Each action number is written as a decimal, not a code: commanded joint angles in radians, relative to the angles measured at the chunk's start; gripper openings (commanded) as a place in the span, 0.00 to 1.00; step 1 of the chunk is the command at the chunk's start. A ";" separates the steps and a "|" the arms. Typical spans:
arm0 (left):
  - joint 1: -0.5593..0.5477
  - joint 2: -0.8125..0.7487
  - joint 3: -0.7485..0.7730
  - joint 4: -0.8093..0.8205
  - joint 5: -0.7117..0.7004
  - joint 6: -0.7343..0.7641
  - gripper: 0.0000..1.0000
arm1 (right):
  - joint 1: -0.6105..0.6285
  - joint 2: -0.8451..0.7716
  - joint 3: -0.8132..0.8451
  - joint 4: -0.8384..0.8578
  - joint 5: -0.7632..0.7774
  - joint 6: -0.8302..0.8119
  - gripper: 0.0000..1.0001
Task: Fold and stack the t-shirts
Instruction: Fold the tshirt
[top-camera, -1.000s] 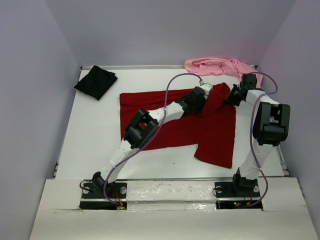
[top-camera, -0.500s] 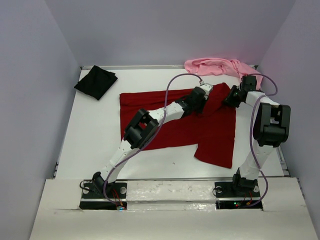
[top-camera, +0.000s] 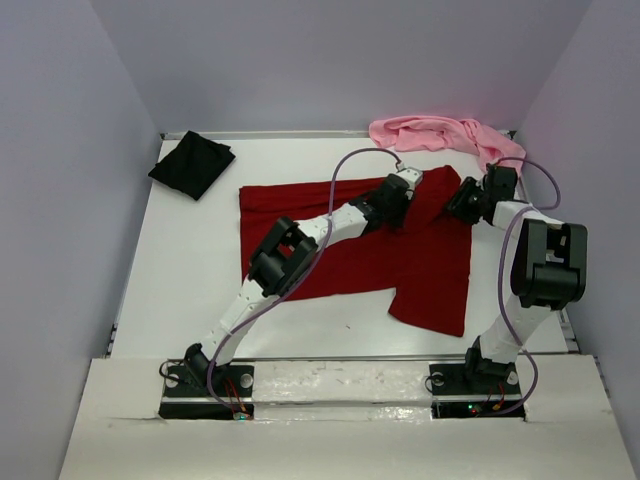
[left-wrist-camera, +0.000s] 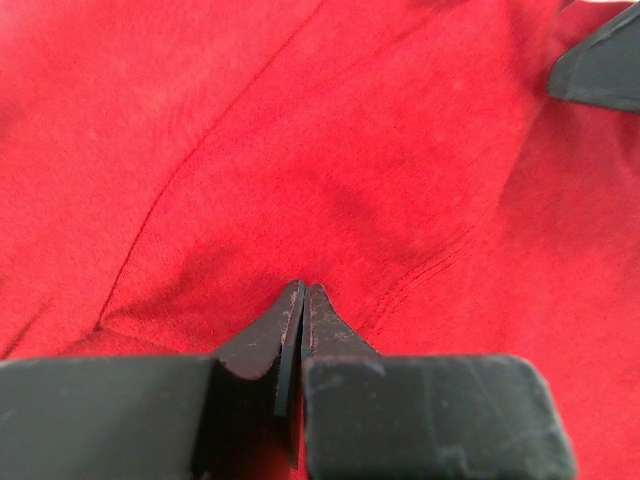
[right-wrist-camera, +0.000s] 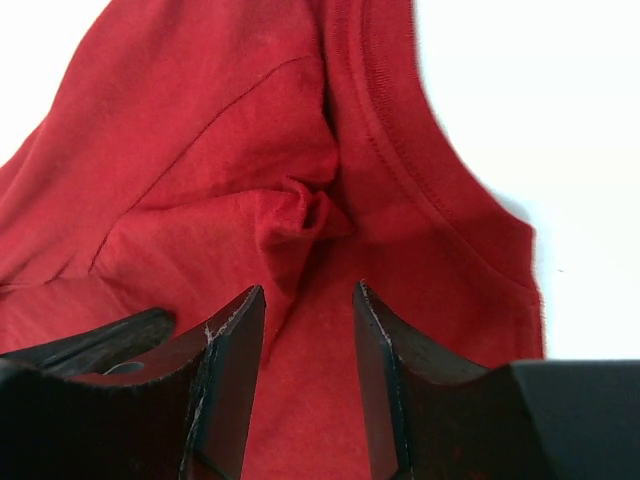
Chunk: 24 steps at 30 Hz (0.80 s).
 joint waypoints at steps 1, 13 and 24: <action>0.009 0.011 0.046 -0.026 0.023 -0.011 0.09 | -0.008 -0.030 -0.035 0.132 -0.050 0.028 0.45; 0.009 0.014 0.049 -0.039 0.011 0.003 0.01 | -0.008 -0.054 -0.189 0.307 -0.222 0.151 0.43; 0.009 0.003 0.042 -0.049 -0.023 0.009 0.01 | -0.008 -0.019 -0.278 0.496 -0.291 0.271 0.25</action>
